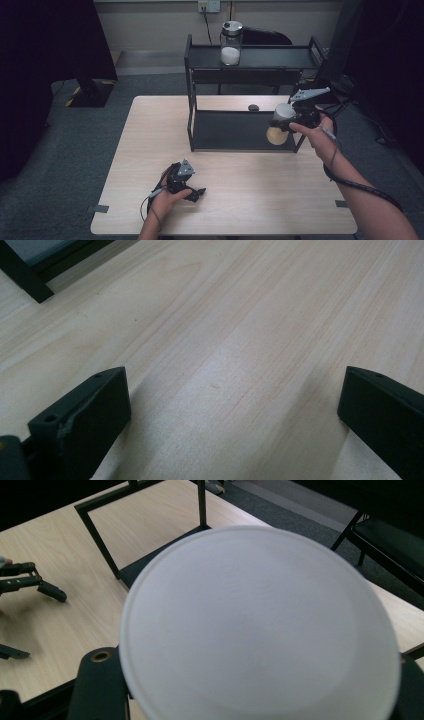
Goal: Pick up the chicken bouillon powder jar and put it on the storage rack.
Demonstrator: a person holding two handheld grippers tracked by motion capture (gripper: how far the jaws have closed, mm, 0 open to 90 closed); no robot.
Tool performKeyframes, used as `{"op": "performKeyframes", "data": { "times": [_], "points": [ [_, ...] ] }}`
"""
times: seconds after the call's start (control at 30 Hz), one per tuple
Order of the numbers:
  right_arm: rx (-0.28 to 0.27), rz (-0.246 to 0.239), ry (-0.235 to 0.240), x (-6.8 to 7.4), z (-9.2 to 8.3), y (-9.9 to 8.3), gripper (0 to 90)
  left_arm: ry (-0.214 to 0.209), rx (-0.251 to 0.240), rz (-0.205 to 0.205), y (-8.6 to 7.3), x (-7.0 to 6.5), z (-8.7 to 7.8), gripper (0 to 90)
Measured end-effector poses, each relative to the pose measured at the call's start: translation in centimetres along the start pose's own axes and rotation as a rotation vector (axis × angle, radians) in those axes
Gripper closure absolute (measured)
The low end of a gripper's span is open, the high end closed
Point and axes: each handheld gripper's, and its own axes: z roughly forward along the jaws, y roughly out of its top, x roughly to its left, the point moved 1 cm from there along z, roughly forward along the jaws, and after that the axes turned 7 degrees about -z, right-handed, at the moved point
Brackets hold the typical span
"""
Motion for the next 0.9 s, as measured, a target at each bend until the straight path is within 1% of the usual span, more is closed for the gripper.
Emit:
{"op": "performKeyframes", "data": {
  "times": [0.3, 0.53, 0.7, 0.9],
  "points": [
    [0.006, -0.032, 0.006, -0.5, -1.0, 3.2, 34.1, 0.000, 0.001, 0.001, 0.0, 0.0, 0.0, 0.0],
    [0.004, -0.029, 0.009, -0.9, -1.8, 5.1, 34.2, 0.000, 0.001, 0.000, 0.0, 0.0, 0.0, 0.0],
    [0.006, -0.036, 0.005, -1.1, -2.5, 6.6, 34.1, 0.000, 0.001, 0.000, 0.0, 0.0, 0.0, 0.0],
    [0.015, -0.037, 0.002, -1.4, -3.2, 8.5, 34.1, 0.000, 0.001, 0.000, 0.0, 0.0, 0.0, 0.0]
  ]
}}
